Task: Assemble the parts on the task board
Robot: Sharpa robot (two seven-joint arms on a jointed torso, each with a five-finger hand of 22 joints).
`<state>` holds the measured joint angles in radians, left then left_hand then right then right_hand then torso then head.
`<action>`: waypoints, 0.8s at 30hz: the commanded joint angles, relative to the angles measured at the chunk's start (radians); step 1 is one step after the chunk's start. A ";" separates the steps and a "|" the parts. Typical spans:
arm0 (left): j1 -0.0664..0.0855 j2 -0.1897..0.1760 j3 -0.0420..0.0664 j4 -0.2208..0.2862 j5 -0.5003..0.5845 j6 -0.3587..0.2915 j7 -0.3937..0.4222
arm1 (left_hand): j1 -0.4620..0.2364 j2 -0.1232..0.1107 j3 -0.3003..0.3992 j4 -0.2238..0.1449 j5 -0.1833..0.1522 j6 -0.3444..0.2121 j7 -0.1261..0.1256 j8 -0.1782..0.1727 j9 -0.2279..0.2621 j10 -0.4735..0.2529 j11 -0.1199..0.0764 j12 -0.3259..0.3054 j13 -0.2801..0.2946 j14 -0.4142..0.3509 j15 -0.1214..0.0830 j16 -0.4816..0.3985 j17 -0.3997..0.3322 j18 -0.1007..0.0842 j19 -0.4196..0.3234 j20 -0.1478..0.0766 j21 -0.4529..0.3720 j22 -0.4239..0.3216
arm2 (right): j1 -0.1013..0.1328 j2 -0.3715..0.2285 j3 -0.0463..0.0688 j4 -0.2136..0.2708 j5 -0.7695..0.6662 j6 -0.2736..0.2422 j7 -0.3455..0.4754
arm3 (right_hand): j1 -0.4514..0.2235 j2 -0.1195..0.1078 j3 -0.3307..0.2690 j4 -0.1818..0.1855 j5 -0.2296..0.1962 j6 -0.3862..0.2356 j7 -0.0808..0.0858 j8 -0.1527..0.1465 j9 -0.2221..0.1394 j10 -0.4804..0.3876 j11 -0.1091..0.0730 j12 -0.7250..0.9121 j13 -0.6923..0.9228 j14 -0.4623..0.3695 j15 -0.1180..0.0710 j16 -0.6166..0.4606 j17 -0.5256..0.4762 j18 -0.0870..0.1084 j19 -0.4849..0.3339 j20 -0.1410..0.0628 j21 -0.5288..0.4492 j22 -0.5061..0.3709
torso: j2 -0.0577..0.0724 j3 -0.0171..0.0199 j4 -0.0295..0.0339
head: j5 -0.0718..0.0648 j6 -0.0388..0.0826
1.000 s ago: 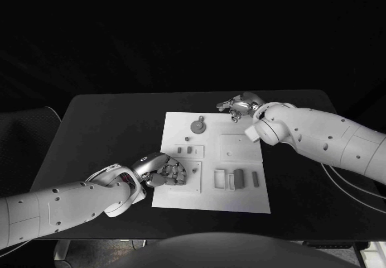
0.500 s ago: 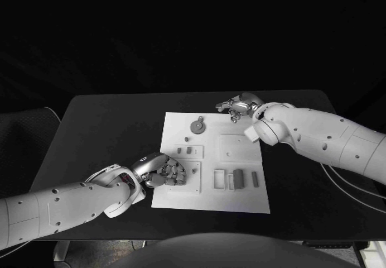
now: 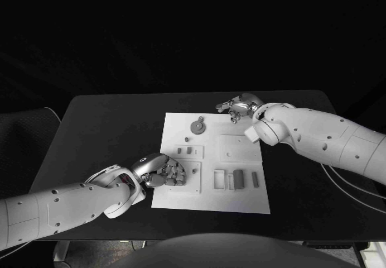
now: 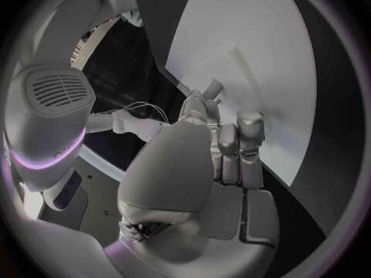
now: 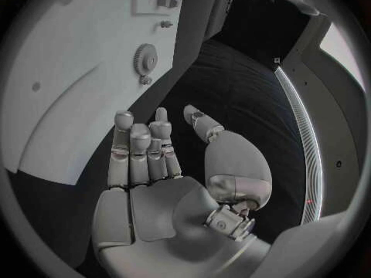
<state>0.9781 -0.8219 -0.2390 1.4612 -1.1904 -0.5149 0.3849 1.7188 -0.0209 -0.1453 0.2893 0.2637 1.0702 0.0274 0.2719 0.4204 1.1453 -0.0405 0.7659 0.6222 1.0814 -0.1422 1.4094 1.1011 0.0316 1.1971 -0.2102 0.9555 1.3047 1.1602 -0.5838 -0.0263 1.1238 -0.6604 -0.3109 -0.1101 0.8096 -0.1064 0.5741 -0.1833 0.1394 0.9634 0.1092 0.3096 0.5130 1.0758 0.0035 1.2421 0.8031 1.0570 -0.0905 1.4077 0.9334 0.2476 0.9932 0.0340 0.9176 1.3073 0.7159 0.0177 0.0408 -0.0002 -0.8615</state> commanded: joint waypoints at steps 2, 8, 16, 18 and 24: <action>-0.001 -0.001 0.000 0.006 0.002 -0.026 0.013 | 0.050 0.033 -0.012 0.001 0.002 0.066 0.028 0.006 0.059 0.011 -0.015 0.367 0.408 0.002 -0.016 0.006 -0.008 0.110 0.006 -0.005 -0.005 -0.001 | 0.000 0.001 0.000 -0.002 0.001 0.026 0.007 | -0.009 0.001 0.002 0.006 0.001 -0.003 0.006 -0.006 0.001 -0.008 0.000 0.001 0.000 -0.001 -0.006 -0.004 -0.001 0.014 -0.007 0.001 -0.007 0.002 | 0.000 0.0000 0.0003 | 0.000 0.002; -0.001 -0.003 0.000 0.016 0.002 -0.036 0.014 | 0.051 0.034 -0.017 0.002 0.002 0.068 0.027 0.005 0.059 0.012 -0.015 0.369 0.403 0.002 -0.017 0.009 -0.014 0.109 0.008 -0.006 -0.006 -0.002 | 0.000 0.003 0.000 -0.006 0.001 0.029 0.006 | -0.010 0.001 0.002 0.007 0.001 -0.003 0.006 -0.006 0.001 -0.008 0.000 0.001 0.000 -0.002 -0.006 -0.004 -0.001 0.014 -0.008 0.001 -0.007 0.002 | 0.000 -0.0006 0.0003 | 0.000 0.005; -0.001 -0.005 0.000 0.026 0.000 -0.025 0.010 | 0.052 0.034 -0.018 0.002 0.003 0.069 0.027 0.004 0.058 0.013 -0.016 0.370 0.399 0.002 -0.017 0.012 -0.019 0.108 0.011 -0.007 -0.007 -0.003 | 0.000 0.005 0.000 -0.011 0.002 0.032 0.005 | -0.010 0.002 0.002 0.007 0.001 -0.004 0.006 -0.006 0.001 -0.009 0.000 0.001 0.001 -0.002 -0.006 -0.004 -0.001 0.014 -0.008 0.001 -0.007 0.002 | 0.000 0.0003 -0.0002 | 0.001 0.007; -0.001 -0.004 0.000 0.026 0.001 -0.021 0.010 | 0.052 0.034 -0.018 0.002 0.003 0.069 0.027 0.004 0.058 0.013 -0.016 0.370 0.398 0.002 -0.017 0.012 -0.020 0.108 0.011 -0.007 -0.008 -0.003 | 0.000 0.005 0.000 -0.011 0.002 0.032 0.005 | -0.011 0.002 0.002 0.008 0.001 -0.004 0.006 -0.006 0.001 -0.009 0.000 0.001 0.001 -0.002 -0.006 -0.004 -0.001 0.014 -0.008 0.001 -0.007 0.002 | 0.000 0.0005 -0.0003 | 0.002 0.006; -0.001 -0.004 0.000 0.025 0.001 -0.013 0.003 | 0.052 0.035 -0.019 0.002 0.003 0.069 0.027 0.003 0.058 0.013 -0.016 0.371 0.396 0.001 -0.017 0.013 -0.023 0.107 0.011 -0.007 -0.008 -0.003 | 0.000 0.005 0.000 -0.010 0.003 0.033 0.005 | -0.011 0.002 0.003 0.008 0.001 -0.004 0.006 -0.006 0.002 -0.009 0.000 0.001 0.001 -0.003 -0.006 -0.004 -0.001 0.014 -0.009 0.001 -0.007 0.002 | 0.000 0.0011 -0.0005 | 0.003 0.005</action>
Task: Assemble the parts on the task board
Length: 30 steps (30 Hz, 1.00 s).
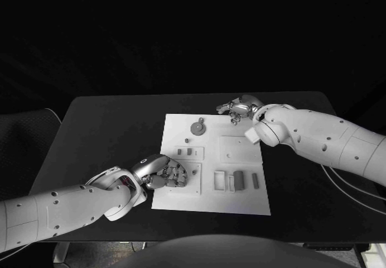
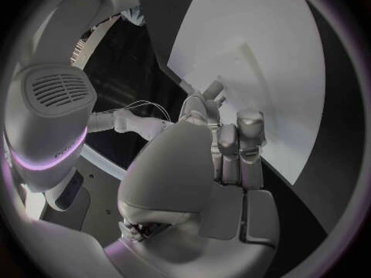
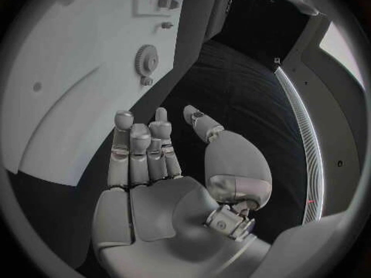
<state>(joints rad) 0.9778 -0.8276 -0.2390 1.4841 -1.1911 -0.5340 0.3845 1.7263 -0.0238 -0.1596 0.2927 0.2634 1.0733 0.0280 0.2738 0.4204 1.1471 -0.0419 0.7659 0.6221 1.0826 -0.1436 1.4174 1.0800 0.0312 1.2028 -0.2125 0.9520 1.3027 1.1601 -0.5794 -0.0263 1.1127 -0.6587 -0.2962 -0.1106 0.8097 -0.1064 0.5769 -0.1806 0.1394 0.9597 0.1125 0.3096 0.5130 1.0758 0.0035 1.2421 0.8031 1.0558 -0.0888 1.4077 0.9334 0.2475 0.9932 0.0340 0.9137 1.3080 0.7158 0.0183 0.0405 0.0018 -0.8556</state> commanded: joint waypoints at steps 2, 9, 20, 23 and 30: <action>0.000 0.002 0.000 0.000 0.001 0.016 -0.001 | 0.045 0.038 -0.005 -0.001 0.003 0.065 0.026 0.001 0.058 0.011 -0.014 0.371 0.395 0.000 -0.016 0.006 -0.003 0.107 0.006 -0.005 -0.005 -0.001 | 0.000 0.001 0.000 0.001 0.001 0.018 0.005 | -0.011 0.002 0.000 0.005 0.001 0.000 0.003 -0.006 0.002 -0.009 0.001 0.001 0.001 -0.002 -0.007 -0.004 -0.001 0.014 -0.009 0.001 -0.004 0.002 | 0.000 0.0004 0.0000 | 0.001 -0.001; 0.000 0.006 0.000 -0.007 -0.013 0.026 -0.018 | 0.046 0.042 -0.009 -0.002 0.003 0.063 0.027 -0.003 0.056 0.008 -0.013 0.373 0.391 -0.003 -0.015 0.008 -0.008 0.106 0.004 -0.006 -0.008 -0.002 | 0.000 0.001 0.000 0.002 0.001 0.020 0.005 | -0.012 0.002 0.000 0.005 0.001 0.000 0.003 -0.006 0.002 -0.010 0.001 0.002 0.001 -0.002 -0.007 -0.004 -0.001 0.014 -0.009 0.001 -0.004 0.002 | 0.000 0.0000 0.0003 | 0.002 -0.003; 0.000 0.011 0.000 -0.012 -0.023 0.039 -0.023 | 0.048 0.045 -0.014 -0.001 0.003 0.063 0.028 -0.005 0.055 0.006 -0.012 0.376 0.387 -0.006 -0.014 0.012 -0.013 0.105 0.004 -0.006 -0.009 -0.001 | 0.000 0.002 0.000 0.002 0.001 0.021 0.005 | -0.012 0.003 0.000 0.005 0.001 -0.001 0.003 -0.006 0.002 -0.010 0.001 0.002 0.001 -0.002 -0.007 -0.004 -0.001 0.014 -0.010 0.001 -0.003 0.002 | 0.000 -0.0004 0.0002 | 0.007 -0.006; 0.000 0.012 0.000 -0.013 -0.023 0.040 -0.025 | 0.048 0.045 -0.014 -0.001 0.003 0.063 0.028 -0.006 0.055 0.006 -0.012 0.376 0.387 -0.006 -0.014 0.013 -0.014 0.105 0.004 -0.007 -0.010 -0.001 | 0.000 0.001 0.000 0.003 0.002 0.021 0.005 | -0.012 0.003 0.000 0.005 0.001 -0.001 0.003 -0.006 0.002 -0.010 0.001 0.002 0.001 -0.003 -0.007 -0.004 -0.001 0.014 -0.010 0.001 -0.003 0.002 | 0.000 -0.0002 0.0001 | 0.006 -0.006; 0.000 0.015 0.000 -0.013 -0.024 0.044 -0.027 | 0.048 0.046 -0.015 -0.001 0.003 0.063 0.029 -0.007 0.054 0.005 -0.012 0.377 0.385 -0.007 -0.014 0.014 -0.016 0.104 0.004 -0.007 -0.010 -0.002 | 0.000 0.001 0.000 0.002 0.002 0.025 0.004 | -0.012 0.003 0.001 0.005 0.000 -0.001 0.004 -0.007 0.002 -0.011 0.001 0.002 0.001 -0.003 -0.007 -0.004 -0.001 0.014 -0.010 0.001 -0.003 0.002 | 0.000 0.0001 0.0001 | 0.005 -0.006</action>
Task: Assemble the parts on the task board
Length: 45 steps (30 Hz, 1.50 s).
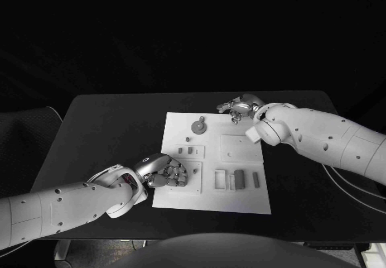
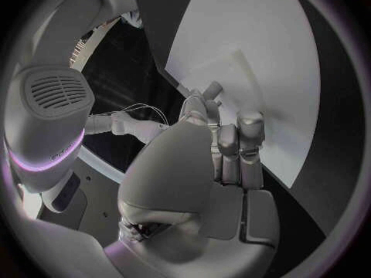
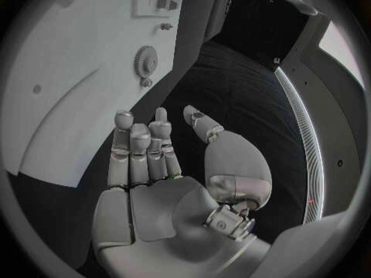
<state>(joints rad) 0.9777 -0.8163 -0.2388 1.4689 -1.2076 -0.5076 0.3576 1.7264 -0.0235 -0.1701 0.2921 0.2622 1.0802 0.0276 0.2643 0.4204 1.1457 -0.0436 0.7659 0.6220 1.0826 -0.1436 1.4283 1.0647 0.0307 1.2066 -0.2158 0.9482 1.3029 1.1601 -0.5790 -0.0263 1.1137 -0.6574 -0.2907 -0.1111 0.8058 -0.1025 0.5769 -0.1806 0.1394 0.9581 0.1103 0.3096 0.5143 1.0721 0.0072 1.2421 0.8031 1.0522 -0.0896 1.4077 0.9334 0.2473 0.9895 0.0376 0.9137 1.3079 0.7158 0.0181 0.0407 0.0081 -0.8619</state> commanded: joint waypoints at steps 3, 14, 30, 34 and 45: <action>0.000 0.005 0.000 0.002 -0.007 0.016 0.001 | 0.048 0.046 -0.005 -0.001 0.004 0.056 0.029 0.003 0.054 0.006 -0.010 0.378 0.385 -0.008 -0.014 0.004 -0.002 0.104 0.001 -0.004 -0.007 -0.002 | 0.000 0.000 0.000 0.001 0.001 0.020 0.005 | -0.009 -0.001 0.001 0.006 0.000 0.000 0.006 -0.007 0.001 -0.007 -0.003 0.002 0.001 0.001 -0.006 -0.004 -0.001 0.015 -0.006 -0.002 -0.003 0.003 | 0.000 0.0002 -0.0001 | 0.001 0.002; 0.000 0.008 0.000 -0.001 -0.012 0.020 -0.011 | 0.049 0.046 -0.007 -0.001 0.004 0.057 0.029 0.002 0.053 0.006 -0.010 0.380 0.383 -0.008 -0.014 0.006 -0.005 0.104 0.001 -0.004 -0.007 -0.001 | 0.000 0.000 0.000 0.002 0.002 0.021 0.004 | -0.010 0.000 0.001 0.006 0.000 0.000 0.006 -0.007 0.001 -0.007 -0.003 0.002 0.001 0.000 -0.006 -0.004 -0.001 0.015 -0.007 -0.002 -0.003 0.003 | 0.000 -0.0002 0.0005 | -0.001 0.004; 0.000 0.011 0.000 -0.013 -0.037 0.043 -0.037 | 0.000 0.016 -0.045 0.000 0.008 0.033 0.047 -0.026 0.040 -0.017 0.006 0.391 0.369 -0.022 0.001 0.018 -0.031 0.098 -0.001 -0.008 -0.019 -0.003 | 0.000 -0.002 0.000 0.002 0.001 0.022 0.004 | -0.010 0.000 0.001 0.007 0.000 0.000 0.006 -0.007 0.002 -0.008 -0.002 0.003 0.001 0.000 -0.006 -0.004 -0.001 0.015 -0.007 -0.002 -0.003 0.003 | 0.000 0.0003 -0.0001 | -0.005 -0.001; 0.000 0.011 0.000 -0.014 -0.026 0.041 -0.035 | -0.026 -0.014 -0.067 -0.001 0.008 -0.020 0.063 -0.049 0.037 -0.026 0.021 0.399 0.363 -0.026 0.014 0.022 -0.045 0.095 0.003 -0.008 -0.026 -0.007 | 0.000 -0.002 0.000 0.001 0.002 0.023 0.005 | -0.011 -0.001 0.001 0.007 0.000 -0.001 0.006 -0.007 0.002 -0.008 -0.002 0.003 0.001 0.000 -0.006 -0.004 -0.001 0.015 -0.007 -0.002 -0.003 0.003 | 0.000 0.0003 -0.0003 | -0.005 -0.001; 0.000 0.010 0.000 -0.015 -0.005 0.033 -0.032 | -0.049 -0.041 -0.079 -0.001 -0.001 -0.106 0.079 -0.084 0.029 -0.032 0.037 0.413 0.346 -0.027 0.029 0.034 -0.068 0.100 0.014 0.003 -0.035 -0.011 | 0.000 -0.002 0.000 -0.001 0.009 0.025 0.003 | -0.011 -0.001 0.001 0.007 -0.001 -0.001 0.006 -0.007 0.002 -0.009 -0.002 0.003 0.001 -0.001 -0.006 -0.004 -0.001 0.015 -0.008 -0.002 -0.003 0.003 | 0.000 0.0005 -0.0002 | -0.006 -0.001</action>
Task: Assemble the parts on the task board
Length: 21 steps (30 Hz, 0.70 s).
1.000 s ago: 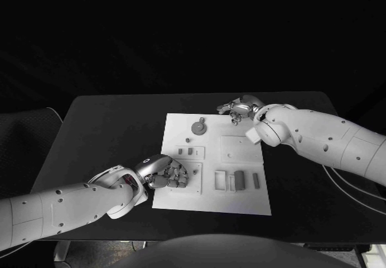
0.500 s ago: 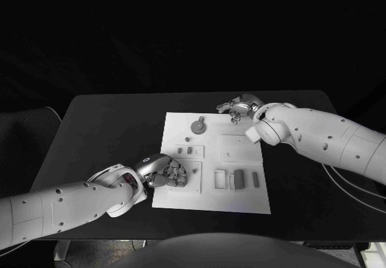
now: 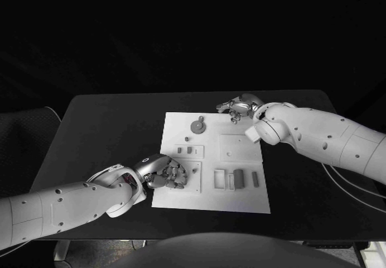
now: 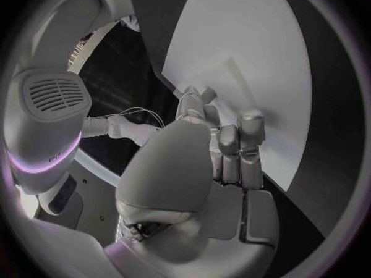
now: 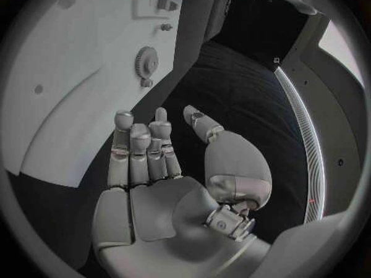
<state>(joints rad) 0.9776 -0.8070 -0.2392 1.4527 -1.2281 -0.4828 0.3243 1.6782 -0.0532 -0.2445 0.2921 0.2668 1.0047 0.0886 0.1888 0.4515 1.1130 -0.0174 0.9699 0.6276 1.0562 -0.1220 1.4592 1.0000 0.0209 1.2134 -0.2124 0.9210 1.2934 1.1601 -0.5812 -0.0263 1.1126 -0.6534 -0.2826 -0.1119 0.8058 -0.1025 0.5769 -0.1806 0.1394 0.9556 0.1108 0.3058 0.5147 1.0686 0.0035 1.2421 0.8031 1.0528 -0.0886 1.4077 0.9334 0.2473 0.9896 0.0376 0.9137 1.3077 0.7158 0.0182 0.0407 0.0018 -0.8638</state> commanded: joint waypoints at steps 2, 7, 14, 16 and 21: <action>0.000 0.000 0.000 0.000 0.018 0.008 0.003 | -0.005 -0.017 -0.005 0.000 -0.008 -0.047 0.019 -0.015 -0.005 0.000 0.011 0.211 0.337 -0.002 0.008 0.004 -0.007 0.111 0.009 0.001 -0.009 -0.002 | 0.000 -0.001 0.000 0.000 0.005 0.017 0.004 | -0.011 -0.001 0.001 0.007 -0.001 0.001 0.006 -0.004 0.001 -0.005 0.002 0.003 0.001 -0.001 -0.006 -0.004 -0.001 0.015 -0.008 -0.002 -0.003 0.003 | 0.000 0.0001 0.0000 | 0.000 0.002; 0.000 0.000 0.000 0.000 0.032 0.000 0.009 | -0.039 -0.064 0.002 0.000 -0.042 -0.129 0.016 -0.051 -0.022 0.000 0.009 0.219 0.328 -0.003 0.008 0.012 -0.017 0.113 0.015 0.003 -0.011 -0.001 | 0.000 -0.001 0.000 -0.001 0.006 0.017 0.004 | -0.012 -0.001 0.001 0.008 -0.001 0.000 0.006 -0.004 0.001 -0.005 0.002 0.003 0.001 -0.002 -0.006 -0.004 -0.001 0.015 -0.008 -0.002 -0.004 0.003 | 0.000 -0.0001 0.0001 | 0.001 0.003; 0.000 -0.002 0.000 0.000 0.044 -0.025 0.017 | -0.053 -0.086 0.054 0.000 -0.062 -0.183 0.005 -0.064 -0.029 0.000 -0.002 0.226 0.312 -0.005 -0.003 0.021 -0.032 0.113 0.020 -0.002 -0.015 0.000 | 0.000 -0.001 0.000 -0.001 0.006 0.018 0.004 | -0.012 -0.001 0.001 0.008 -0.001 0.000 0.006 -0.004 0.001 -0.006 0.002 0.003 0.001 -0.002 -0.006 -0.004 -0.001 0.015 -0.008 -0.002 -0.004 0.003 | 0.000 -0.0005 0.0003 | 0.001 0.005; 0.000 -0.003 0.001 0.000 0.045 -0.029 0.021 | -0.053 -0.087 0.055 0.000 -0.061 -0.184 0.005 -0.064 -0.029 0.000 -0.002 0.227 0.312 -0.005 -0.004 0.021 -0.032 0.113 0.020 -0.003 -0.015 0.000 | 0.000 -0.001 0.000 -0.001 0.006 0.018 0.004 | -0.012 -0.001 0.001 0.008 -0.001 0.000 0.006 -0.004 0.001 -0.006 0.002 0.003 0.001 -0.002 -0.006 -0.004 -0.001 0.015 -0.008 -0.002 -0.004 0.004 | 0.000 -0.0004 0.0001 | 0.001 0.005; 0.000 -0.018 0.001 0.004 0.069 0.010 0.028 | -0.056 -0.082 0.072 0.000 -0.051 -0.160 0.010 -0.042 -0.021 -0.011 0.003 0.223 0.302 -0.013 0.001 0.017 -0.043 0.110 0.011 -0.002 -0.025 -0.001 | 0.000 -0.004 0.000 -0.001 0.007 0.021 0.007 | -0.012 -0.001 0.001 0.008 -0.002 0.000 0.006 -0.004 0.001 -0.006 0.002 0.003 0.001 -0.002 -0.006 -0.004 -0.001 0.015 -0.008 -0.002 -0.004 0.004 | 0.000 -0.0001 0.0000 | 0.002 0.008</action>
<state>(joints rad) 0.9776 -0.8212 -0.2384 1.4538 -1.1892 -0.4950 0.3328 1.6237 -0.1292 -0.1765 0.2922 0.2121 0.8381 0.0899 0.1413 0.4274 1.1114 -0.0113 1.1958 0.9315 1.0527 -0.1211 1.4755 0.9585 0.0211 1.2296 -0.2139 0.9006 1.2927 1.1601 -0.5841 -0.0263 1.1114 -0.6480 -0.2800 -0.1124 0.8058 -0.1025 0.5797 -0.1779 0.1394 0.9569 0.1118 0.3058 0.5145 1.0686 0.0035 1.2421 0.8031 1.0489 -0.0888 1.4077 0.9334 0.2471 0.9896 0.0376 0.9137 1.3077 0.7158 0.0180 0.0407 0.0030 -0.8571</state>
